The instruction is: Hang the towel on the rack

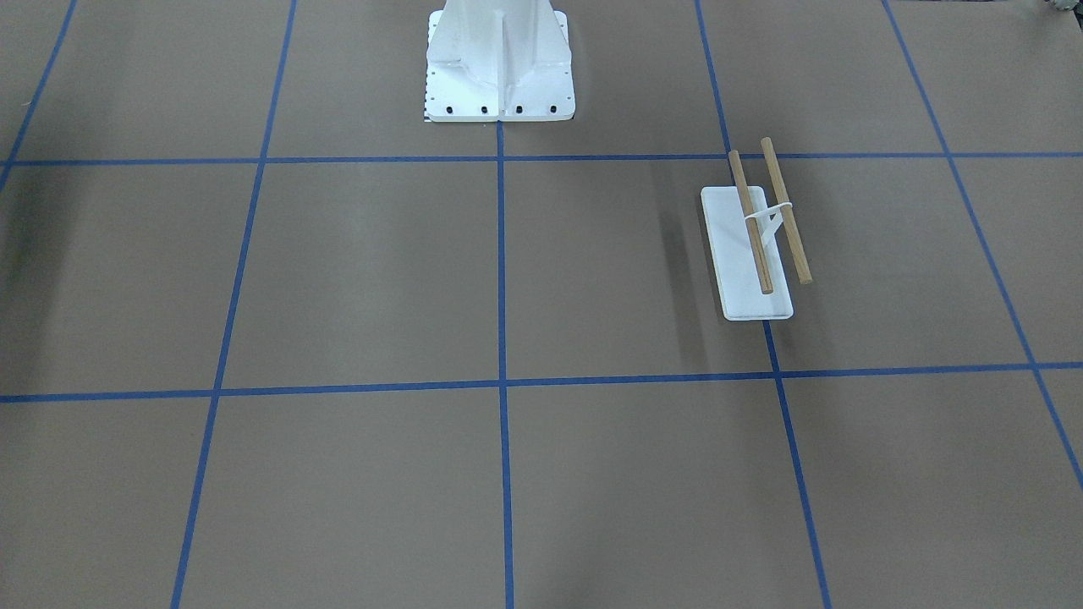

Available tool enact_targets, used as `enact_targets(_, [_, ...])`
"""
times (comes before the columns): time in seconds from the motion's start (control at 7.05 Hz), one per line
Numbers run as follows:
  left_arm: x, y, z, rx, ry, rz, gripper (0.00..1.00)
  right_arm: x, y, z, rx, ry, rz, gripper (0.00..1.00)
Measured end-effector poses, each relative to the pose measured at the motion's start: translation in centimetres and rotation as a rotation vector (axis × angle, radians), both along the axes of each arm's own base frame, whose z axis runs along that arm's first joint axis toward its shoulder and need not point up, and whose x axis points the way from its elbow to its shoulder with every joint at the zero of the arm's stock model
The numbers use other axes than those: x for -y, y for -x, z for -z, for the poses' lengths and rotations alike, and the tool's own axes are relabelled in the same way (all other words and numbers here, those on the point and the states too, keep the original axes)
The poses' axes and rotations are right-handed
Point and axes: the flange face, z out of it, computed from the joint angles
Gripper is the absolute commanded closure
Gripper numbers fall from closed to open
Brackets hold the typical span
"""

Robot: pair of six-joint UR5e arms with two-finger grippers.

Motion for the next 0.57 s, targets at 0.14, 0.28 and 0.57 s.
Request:
enact_targets(0.14, [-0.2,0.0,-0.2,0.0,0.0,0.0,0.01,4.9,2.1,-0.7,-0.04,0.016,0.008,0.0])
enact_targets(0.28, [-0.4,0.0,-0.4,-0.001,0.001,0.001,0.01,8.9,4.7,-0.8,-0.093,0.025,0.016,0.0])
enact_targets(0.57, [-0.5,0.0,-0.5,-0.001,0.002,0.001,0.01,12.7,11.1,-1.5,-0.251,0.034,0.018,0.0])
